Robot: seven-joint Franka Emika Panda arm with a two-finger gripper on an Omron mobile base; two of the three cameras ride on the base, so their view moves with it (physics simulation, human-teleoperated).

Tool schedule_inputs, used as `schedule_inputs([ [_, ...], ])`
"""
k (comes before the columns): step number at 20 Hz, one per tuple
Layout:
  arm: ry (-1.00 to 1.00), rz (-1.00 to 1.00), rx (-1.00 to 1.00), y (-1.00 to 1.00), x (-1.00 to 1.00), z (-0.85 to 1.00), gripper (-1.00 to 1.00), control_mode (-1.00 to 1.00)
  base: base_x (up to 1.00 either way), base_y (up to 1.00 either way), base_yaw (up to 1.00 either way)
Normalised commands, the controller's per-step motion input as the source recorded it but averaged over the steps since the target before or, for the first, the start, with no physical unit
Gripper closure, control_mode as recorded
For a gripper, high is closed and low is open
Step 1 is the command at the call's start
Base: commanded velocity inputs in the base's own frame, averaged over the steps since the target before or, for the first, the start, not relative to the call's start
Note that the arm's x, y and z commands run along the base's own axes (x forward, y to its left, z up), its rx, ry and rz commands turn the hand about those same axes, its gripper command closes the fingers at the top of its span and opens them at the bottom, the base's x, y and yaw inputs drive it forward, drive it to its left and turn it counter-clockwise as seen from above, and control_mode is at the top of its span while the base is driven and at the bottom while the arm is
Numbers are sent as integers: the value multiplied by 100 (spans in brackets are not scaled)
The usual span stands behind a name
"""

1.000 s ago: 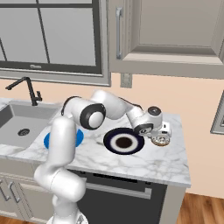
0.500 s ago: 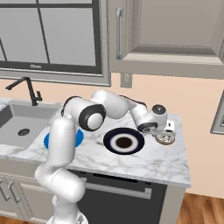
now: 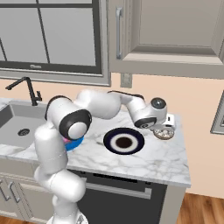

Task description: Place the pastries on the plates.

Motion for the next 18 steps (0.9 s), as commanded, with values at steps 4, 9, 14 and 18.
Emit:
schedule_inputs([
  [4, 0, 0, -4, 71, -40, 21, 100, -100, 0, 0, 0],
  [9, 0, 0, -4, 75, -49, 11, 100, -100, 0, 0, 0],
  [14, 0, 0, -3, 71, -45, 20, 100, -100, 0, 0, 0],
  [18, 0, 0, 0, 63, -30, 16, 100, -100, 0, 0, 0],
])
